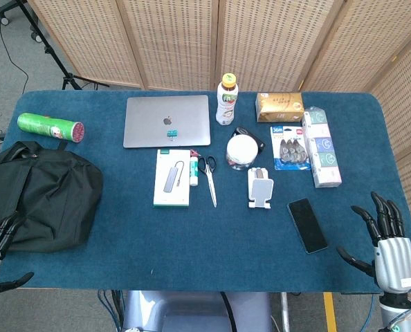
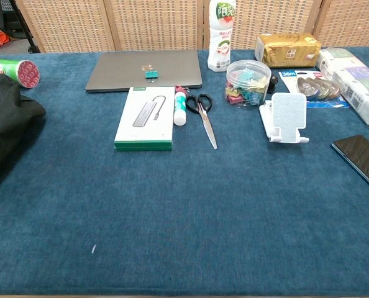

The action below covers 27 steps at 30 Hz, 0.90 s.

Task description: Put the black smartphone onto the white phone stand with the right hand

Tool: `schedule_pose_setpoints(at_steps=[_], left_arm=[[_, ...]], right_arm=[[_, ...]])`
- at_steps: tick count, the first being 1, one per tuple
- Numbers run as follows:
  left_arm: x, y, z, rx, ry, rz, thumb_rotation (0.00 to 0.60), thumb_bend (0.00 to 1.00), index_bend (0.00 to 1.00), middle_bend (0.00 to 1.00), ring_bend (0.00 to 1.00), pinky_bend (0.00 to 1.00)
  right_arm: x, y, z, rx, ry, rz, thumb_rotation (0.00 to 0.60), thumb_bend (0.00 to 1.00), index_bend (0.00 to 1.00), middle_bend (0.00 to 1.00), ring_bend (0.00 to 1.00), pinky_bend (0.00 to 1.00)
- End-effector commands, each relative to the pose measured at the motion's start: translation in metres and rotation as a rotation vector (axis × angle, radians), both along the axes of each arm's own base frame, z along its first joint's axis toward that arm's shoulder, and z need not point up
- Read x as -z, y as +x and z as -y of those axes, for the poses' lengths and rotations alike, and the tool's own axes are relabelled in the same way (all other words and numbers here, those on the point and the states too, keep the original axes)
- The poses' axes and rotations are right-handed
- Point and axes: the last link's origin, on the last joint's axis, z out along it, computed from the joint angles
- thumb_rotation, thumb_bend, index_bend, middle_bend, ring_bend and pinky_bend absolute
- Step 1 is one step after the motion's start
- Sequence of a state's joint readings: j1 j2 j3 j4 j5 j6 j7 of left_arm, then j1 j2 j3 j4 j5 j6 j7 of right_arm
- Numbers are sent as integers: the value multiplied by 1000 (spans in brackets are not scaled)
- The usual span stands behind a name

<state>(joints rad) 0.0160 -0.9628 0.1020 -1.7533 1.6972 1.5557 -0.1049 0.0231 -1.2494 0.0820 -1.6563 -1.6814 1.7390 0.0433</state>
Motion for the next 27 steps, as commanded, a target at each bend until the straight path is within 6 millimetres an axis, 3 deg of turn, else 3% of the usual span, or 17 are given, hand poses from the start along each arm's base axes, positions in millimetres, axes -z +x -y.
schedule_pose_setpoints(at_steps=[1,6,9,11,17,22,27], left_arm=[[0,0,0,-2,-1,0,600,0,0,0,0,64],[0,0,1,-3,-1,3,600,0,0,0,0,64],[-1,0,1,1,3,9,600,0,0,0,0,64],[-1,0,-1,3,4,1,600,0,0,0,0,64],[2,1,-5,-9,7,-12,600,0,0,0,0,64],[6,1,-8,-20,0,-29,600,0,0,0,0,64],[9,1,-9,-27,-6,-35,600,0,0,0,0,64]], right_arm=[[1,0,0,0,10,-5,600,0,193,0,0,9],[1,-5,2,15,57,-47,600,0,193,41,0,10],[0,-15,14,13,141,-158,600,0,192,31,0,9],[-17,-45,64,-18,224,-561,600,0,192,8,0,9],[-37,-77,110,-90,230,-823,600,0,192,2,0,10],[-32,-101,130,-127,254,-923,600,0,192,6,0,9],[-15,-113,136,-131,321,-922,600,0,192,30,0,10]])
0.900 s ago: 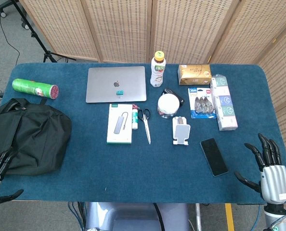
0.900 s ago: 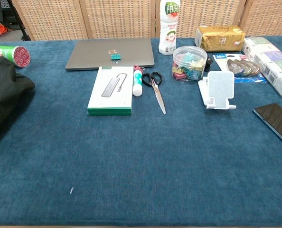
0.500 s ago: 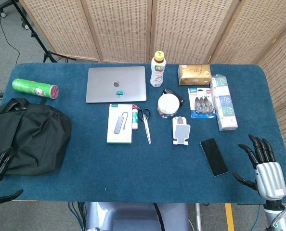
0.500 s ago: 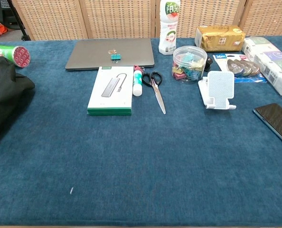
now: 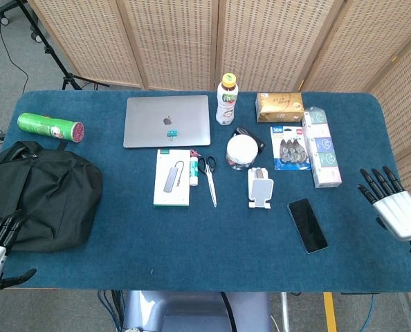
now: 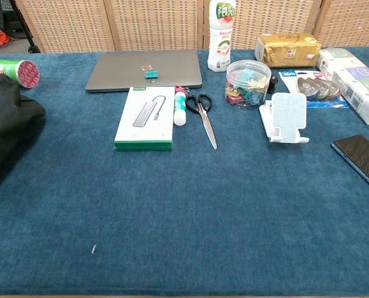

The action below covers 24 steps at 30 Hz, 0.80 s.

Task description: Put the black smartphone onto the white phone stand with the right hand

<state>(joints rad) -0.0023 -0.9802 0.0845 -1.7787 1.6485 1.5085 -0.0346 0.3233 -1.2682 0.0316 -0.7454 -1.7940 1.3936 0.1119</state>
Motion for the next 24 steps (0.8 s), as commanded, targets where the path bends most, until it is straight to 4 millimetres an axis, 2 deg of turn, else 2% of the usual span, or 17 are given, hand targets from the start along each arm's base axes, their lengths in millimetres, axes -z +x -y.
schedule_pose_setpoints(at_steps=[1,6,14,16,24], left_arm=[[1,0,-1,-2,2,0,600,0,0,0,0,64],[2,-1,-1,-9,1,-6,600,0,0,0,0,64],[2,-1,-1,-13,4,-4,600,0,0,0,0,64],[1,-2,-1,-14,3,-5,600,0,0,0,0,64],[2,-2,-2,-16,2,-7,600,0,0,0,0,64]], right_arm=[[32,-4,20,-2,119,29,600,0,192,50,0,9],[55,-2,15,71,246,202,600,0,192,88,0,10],[66,12,16,78,326,239,600,0,192,119,1,39],[77,23,17,127,387,302,600,0,192,133,6,46],[91,49,23,212,427,312,600,0,191,135,16,46]])
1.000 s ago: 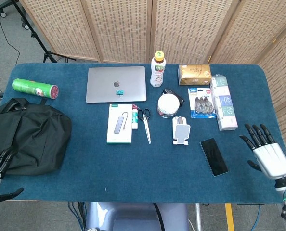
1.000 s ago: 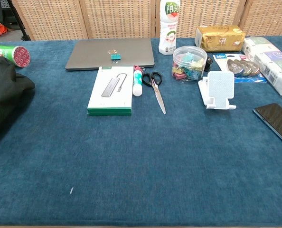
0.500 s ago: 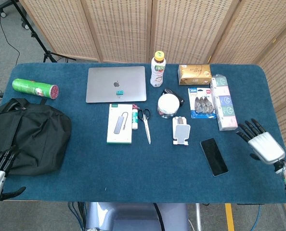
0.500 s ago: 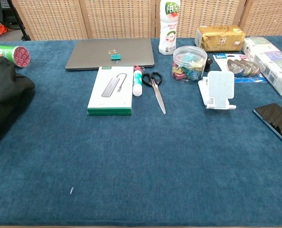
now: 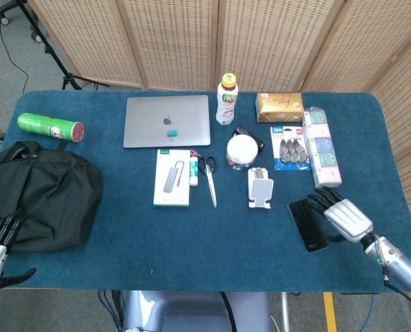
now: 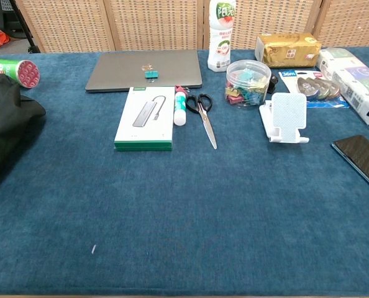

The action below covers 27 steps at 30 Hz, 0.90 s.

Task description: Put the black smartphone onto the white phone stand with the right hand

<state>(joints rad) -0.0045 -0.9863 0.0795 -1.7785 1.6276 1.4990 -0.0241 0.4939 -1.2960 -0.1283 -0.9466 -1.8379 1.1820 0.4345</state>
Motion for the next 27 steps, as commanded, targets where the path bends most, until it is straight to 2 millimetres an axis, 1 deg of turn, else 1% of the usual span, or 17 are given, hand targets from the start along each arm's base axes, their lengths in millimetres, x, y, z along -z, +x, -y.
schedule_pose_setpoints(at_steps=[1,6,12,18,21,27], left_arm=[[0,0,0,0,0,0,600,0,0,0,0,64],[0,0,0,-3,3,2,600,0,0,0,0,64],[-2,-1,-1,-6,6,4,600,0,0,0,0,64],[-2,-2,-1,-9,9,5,600,0,0,0,0,64],[-1,-2,-2,-10,3,4,600,0,0,0,0,64],[0,-1,-1,-10,4,3,600,0,0,0,0,64]], right_arm=[[5,17,11,55,19,-20,600,0,191,135,17,46],[16,31,21,98,9,-1,600,0,191,140,21,48],[26,35,32,136,-5,-17,600,0,191,140,20,48],[32,35,31,151,23,-43,600,0,192,159,33,48],[39,38,28,159,47,-36,600,0,192,162,39,48],[47,43,32,203,53,5,600,0,191,157,39,48]])
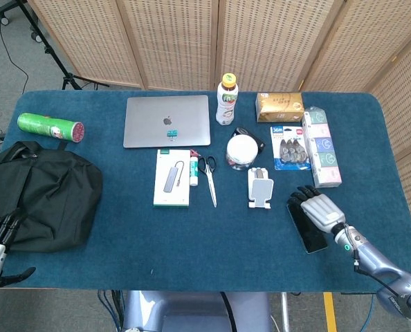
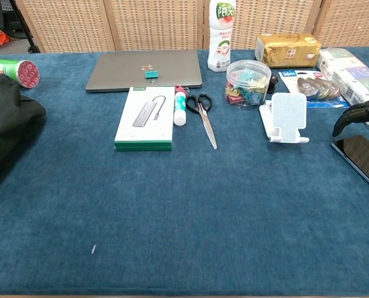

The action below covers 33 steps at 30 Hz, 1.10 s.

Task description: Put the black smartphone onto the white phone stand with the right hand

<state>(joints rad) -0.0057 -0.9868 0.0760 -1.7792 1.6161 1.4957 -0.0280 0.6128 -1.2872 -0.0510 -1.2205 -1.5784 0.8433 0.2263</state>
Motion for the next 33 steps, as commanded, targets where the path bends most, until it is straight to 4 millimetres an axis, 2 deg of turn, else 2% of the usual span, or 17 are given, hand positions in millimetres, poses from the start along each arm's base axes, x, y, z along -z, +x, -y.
schedule_pose_setpoints(at_steps=[1,6,11,21,27,29,33], left_arm=[[0,0,0,-1,0,-1,600,0,0,0,0,64],[-2,-2,1,-4,7,3,600,0,0,0,0,64],[-3,-2,0,-8,8,5,600,0,0,0,0,64],[1,-1,1,-4,-1,-3,600,0,0,0,0,64],[2,-1,1,-6,-4,-7,600,0,0,0,0,64],[2,-1,0,-6,-3,-7,600,0,0,0,0,64],[1,0,1,-5,-1,-3,600,0,0,0,0,64]], right_arm=[[5,2,4,29,4,15,600,0,191,157,39,48],[6,-6,5,59,14,-23,600,0,197,159,40,48],[-3,-19,3,101,12,-52,600,0,233,184,50,48],[-38,-55,-15,188,1,-92,600,0,306,254,81,48],[-55,-62,-25,194,-17,-51,600,0,306,253,82,48],[-63,-59,-28,161,-40,-11,600,0,306,236,82,48],[-75,-64,-36,61,-59,-51,600,0,266,105,40,48]])
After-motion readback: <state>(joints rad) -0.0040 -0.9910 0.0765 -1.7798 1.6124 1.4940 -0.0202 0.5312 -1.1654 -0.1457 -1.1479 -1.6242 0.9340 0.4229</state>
